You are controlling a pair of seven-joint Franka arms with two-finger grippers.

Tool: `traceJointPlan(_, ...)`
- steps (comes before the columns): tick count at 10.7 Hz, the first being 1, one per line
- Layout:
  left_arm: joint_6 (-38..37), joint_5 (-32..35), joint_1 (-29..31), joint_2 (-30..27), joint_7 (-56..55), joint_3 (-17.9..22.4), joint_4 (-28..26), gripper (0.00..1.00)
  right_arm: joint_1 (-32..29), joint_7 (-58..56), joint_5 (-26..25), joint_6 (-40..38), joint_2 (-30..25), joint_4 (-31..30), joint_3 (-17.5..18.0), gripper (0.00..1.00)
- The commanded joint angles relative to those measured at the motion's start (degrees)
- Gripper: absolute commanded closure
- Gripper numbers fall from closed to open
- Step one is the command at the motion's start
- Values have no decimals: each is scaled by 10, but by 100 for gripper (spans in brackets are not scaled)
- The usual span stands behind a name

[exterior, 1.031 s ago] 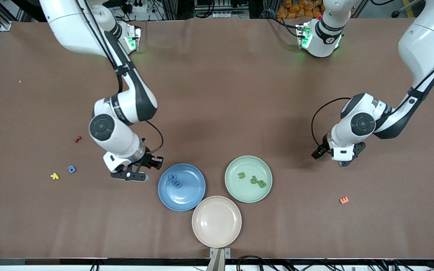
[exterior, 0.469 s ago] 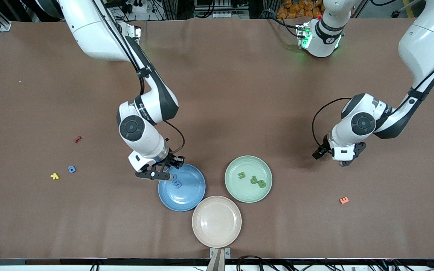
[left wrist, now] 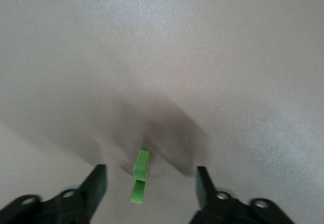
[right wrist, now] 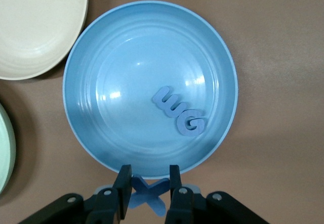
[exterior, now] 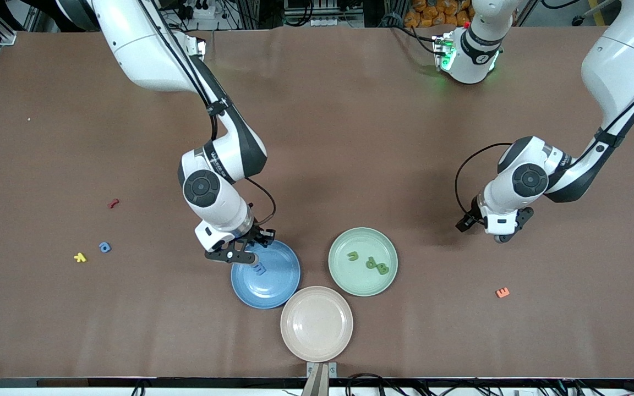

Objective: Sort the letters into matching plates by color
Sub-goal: 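Carry blue x to the blue plate while the left gripper grasps green z, then open the right gripper over the blue plate to drop x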

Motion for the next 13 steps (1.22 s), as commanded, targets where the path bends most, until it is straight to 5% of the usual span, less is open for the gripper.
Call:
traceJointPlan(1, 26, 21, -3, -1, -73, 1, -4, 100, -3, 10, 1, -1, 26, 46, -6, 60)
traceJointPlan(3, 26, 21, -2, -1, -74, 1, -4, 100, -7, 9, 1, 2, 32, 58, -6, 37)
traceJointPlan(7, 26, 21, -2, -5, -76, -1, 2, 100, -21, 3, -48, 8, 31, 58, -7, 12)
traceJointPlan(13, 26, 9, -95, 17, -118, -8, 94, 100, -121, -247, -66, -9, 24, 50, -7, 6)
